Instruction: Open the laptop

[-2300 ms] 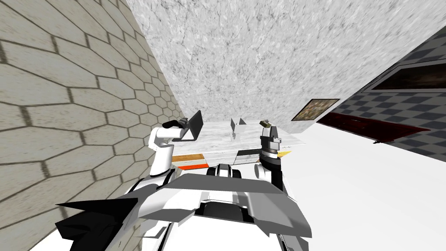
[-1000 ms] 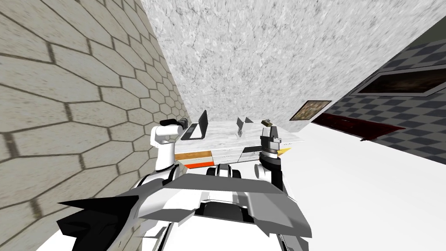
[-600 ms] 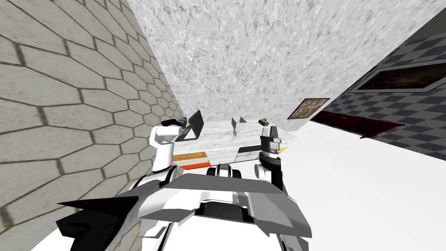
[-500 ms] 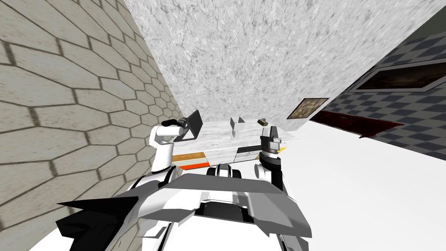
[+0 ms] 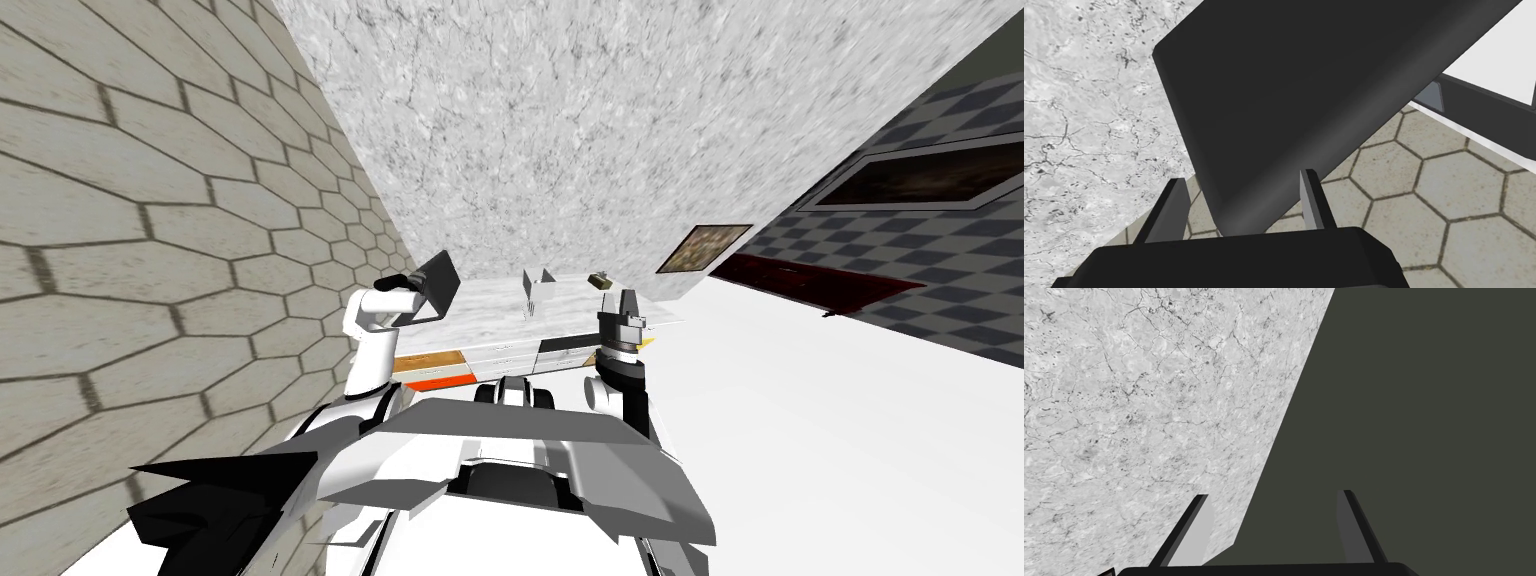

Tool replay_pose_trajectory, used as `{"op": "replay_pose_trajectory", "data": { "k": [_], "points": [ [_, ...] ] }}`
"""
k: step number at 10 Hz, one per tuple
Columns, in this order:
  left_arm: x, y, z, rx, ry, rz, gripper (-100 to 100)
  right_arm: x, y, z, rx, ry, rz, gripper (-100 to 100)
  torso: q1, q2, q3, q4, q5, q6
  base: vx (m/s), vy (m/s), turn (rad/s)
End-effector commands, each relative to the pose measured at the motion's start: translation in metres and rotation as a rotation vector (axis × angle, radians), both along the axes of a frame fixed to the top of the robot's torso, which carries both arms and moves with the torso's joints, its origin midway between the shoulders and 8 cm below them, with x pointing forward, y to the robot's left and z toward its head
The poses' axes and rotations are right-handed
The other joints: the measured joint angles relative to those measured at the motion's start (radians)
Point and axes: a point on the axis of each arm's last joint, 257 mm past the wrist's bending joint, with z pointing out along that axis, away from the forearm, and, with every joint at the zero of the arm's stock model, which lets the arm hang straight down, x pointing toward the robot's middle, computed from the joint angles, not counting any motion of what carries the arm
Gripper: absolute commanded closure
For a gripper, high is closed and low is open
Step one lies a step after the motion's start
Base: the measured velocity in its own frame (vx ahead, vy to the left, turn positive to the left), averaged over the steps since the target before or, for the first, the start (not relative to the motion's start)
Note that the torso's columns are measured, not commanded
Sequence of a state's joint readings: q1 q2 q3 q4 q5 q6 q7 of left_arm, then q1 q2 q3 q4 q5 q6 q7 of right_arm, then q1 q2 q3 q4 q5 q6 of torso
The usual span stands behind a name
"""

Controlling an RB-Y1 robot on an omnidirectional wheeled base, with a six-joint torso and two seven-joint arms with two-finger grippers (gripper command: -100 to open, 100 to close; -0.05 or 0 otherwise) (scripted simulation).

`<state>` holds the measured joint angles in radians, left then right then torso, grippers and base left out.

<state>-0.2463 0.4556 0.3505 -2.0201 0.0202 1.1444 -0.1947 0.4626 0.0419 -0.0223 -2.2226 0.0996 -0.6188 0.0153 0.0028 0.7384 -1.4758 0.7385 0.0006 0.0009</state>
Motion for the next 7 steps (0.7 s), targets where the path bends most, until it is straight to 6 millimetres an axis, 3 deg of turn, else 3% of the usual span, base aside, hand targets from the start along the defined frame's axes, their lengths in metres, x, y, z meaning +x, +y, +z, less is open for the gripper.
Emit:
{"op": "replay_pose_trajectory", "data": {
  "k": [1,6,7],
  "points": [
    [0.001,-0.011,-0.002,-0.115,-0.026,-0.005,100,0.0,0.0,0.0,0.0,0.0,0.0,0,0.003,-0.001,0.0,0.0,0.0,-0.001,-0.038,0.152,0.023],
    [0.003,-0.041,-0.006,-0.378,-0.077,-0.024,100,0.0,0.0,0.0,0.0,0.0,0.0,0,-0.008,-0.001,0.0,-0.001,-0.002,-0.001,-0.014,0.196,0.026],
    [0.002,-0.035,-0.007,-0.333,-0.07,-0.022,100,0.0,0.0,0.0,0.0,0.0,0.0,0,-0.005,0.0,0.0,0.0,-0.002,-0.001,-0.009,0.09,0.001]
  ]
}}
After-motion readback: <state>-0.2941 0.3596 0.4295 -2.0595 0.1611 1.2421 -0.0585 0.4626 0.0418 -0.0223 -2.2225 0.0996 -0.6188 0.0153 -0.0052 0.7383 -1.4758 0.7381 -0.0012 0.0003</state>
